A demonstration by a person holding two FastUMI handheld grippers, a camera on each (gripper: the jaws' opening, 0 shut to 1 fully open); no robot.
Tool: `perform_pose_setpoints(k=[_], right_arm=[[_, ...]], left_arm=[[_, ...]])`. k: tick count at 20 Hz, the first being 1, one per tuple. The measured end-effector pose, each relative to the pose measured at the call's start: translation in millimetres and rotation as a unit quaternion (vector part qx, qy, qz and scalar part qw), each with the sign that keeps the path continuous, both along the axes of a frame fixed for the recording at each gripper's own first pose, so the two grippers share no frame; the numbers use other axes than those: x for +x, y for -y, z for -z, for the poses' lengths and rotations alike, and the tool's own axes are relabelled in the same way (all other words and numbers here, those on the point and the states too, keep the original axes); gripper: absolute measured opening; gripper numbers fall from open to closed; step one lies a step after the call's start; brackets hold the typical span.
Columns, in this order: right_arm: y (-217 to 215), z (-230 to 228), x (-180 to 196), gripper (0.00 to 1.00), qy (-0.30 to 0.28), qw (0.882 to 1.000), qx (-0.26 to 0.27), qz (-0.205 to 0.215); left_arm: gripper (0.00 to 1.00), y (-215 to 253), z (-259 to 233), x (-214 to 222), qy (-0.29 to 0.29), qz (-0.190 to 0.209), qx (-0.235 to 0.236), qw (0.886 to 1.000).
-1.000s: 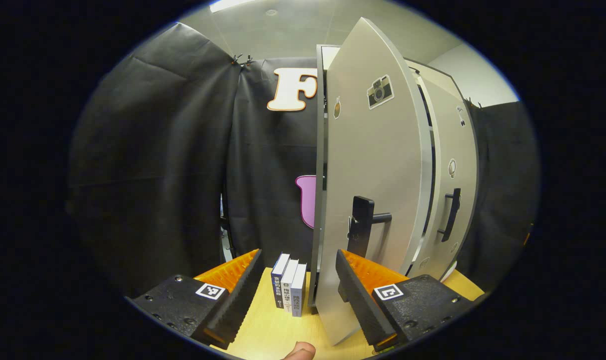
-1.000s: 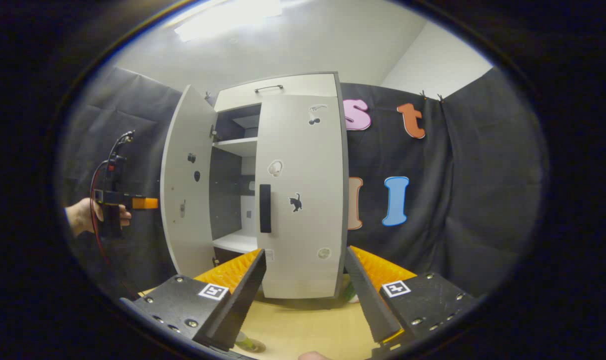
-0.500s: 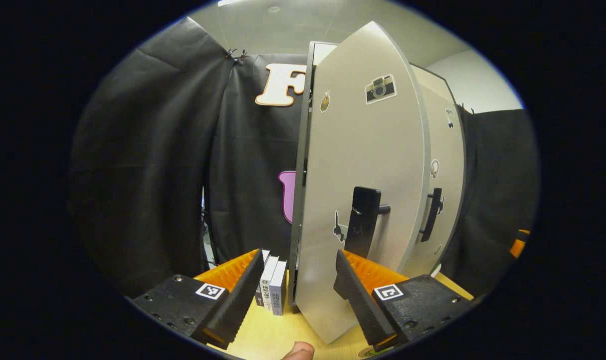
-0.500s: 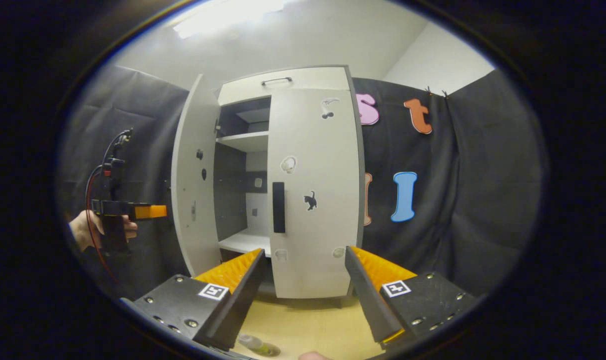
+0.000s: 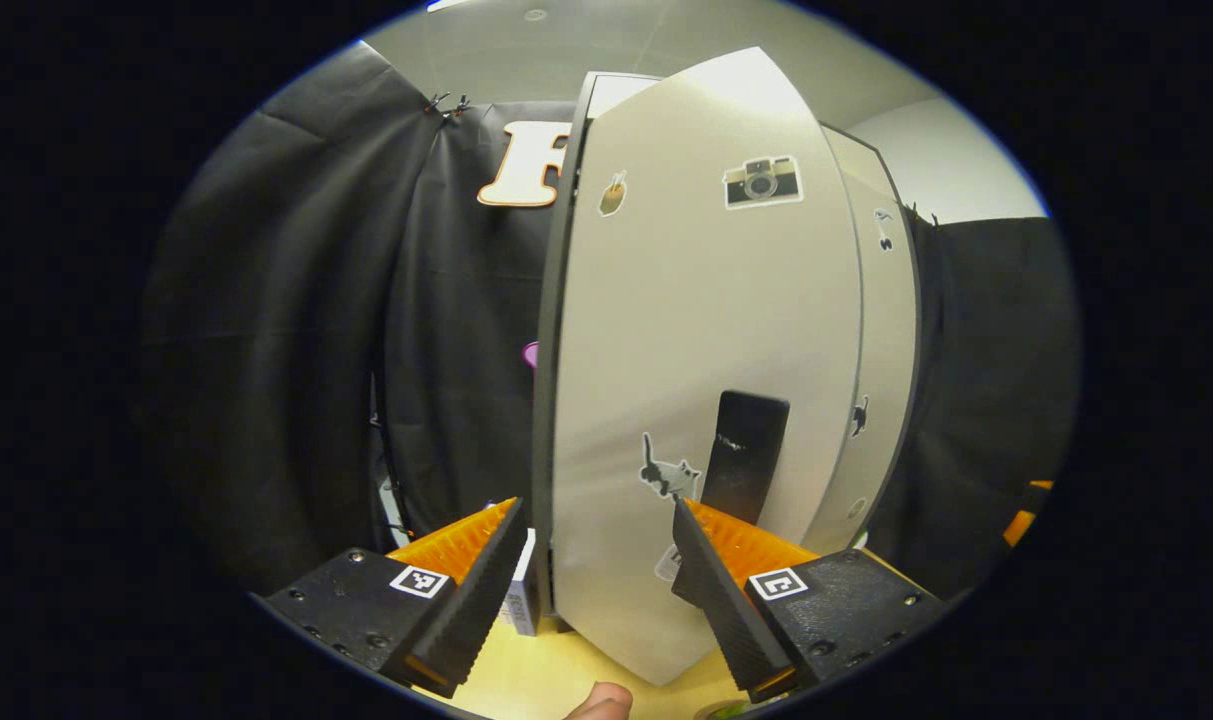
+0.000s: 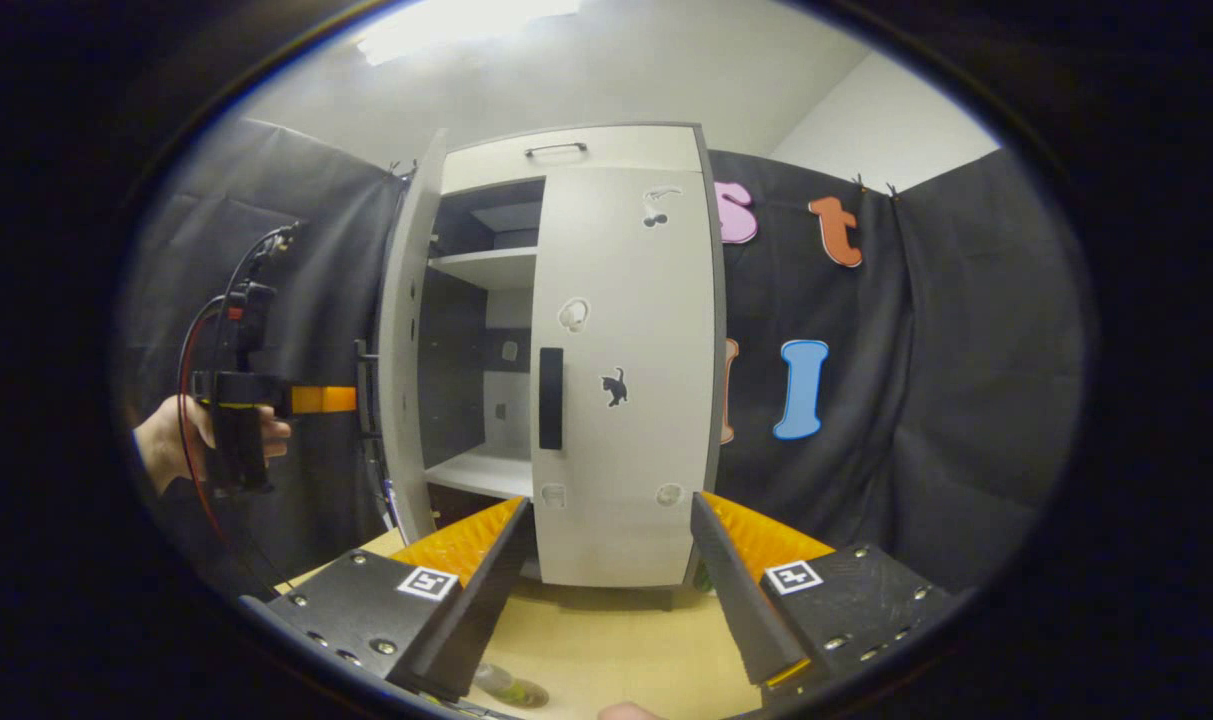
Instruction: Grasp the bottle in the cabinet with the left hand and place it on the coaster, then close the right door with the right hand and the left door with the left hand.
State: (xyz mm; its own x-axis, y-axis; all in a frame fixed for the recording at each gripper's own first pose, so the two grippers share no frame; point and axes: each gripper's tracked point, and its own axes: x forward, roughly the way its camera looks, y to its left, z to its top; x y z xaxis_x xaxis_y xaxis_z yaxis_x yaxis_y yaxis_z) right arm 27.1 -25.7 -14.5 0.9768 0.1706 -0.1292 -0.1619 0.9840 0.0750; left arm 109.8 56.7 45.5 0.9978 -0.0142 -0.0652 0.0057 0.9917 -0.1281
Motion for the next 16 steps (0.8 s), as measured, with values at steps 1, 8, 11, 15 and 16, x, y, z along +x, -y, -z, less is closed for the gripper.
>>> perform_pose_setpoints(k=[1,8,11,15,16], right_arm=[[-1.3,0.5,-0.6,0.96,-0.001,1.000,0.001,-0.001],[5.7,-8.9,-4.4,0.93,0.001,1.000,0.018,0.006],[13.3,-13.7,-8.0,0.93,0.006,1.000,0.016,0.015],[18.2,-18.6,-15.3,0.96,0.011,1.000,0.017,0.021],[17.3,-20.9,-19.1,0.93,0.013,1.000,0.018,0.018]], left_arm=[[0.93,12.5,-3.8,1.1,0.002,0.009,-0.007,1.000],[0.95,59.7,-33.0,-16.7,0.035,0.009,0.004,0.999],[0.91,74.1,-33.2,-34.0,0.033,0.011,0.006,0.999],[0.91,82.1,-35.4,-56.0,0.034,0.001,0.012,0.999],[0.90,83.8,-38.3,-60.8,0.037,-0.001,0.014,0.999]])
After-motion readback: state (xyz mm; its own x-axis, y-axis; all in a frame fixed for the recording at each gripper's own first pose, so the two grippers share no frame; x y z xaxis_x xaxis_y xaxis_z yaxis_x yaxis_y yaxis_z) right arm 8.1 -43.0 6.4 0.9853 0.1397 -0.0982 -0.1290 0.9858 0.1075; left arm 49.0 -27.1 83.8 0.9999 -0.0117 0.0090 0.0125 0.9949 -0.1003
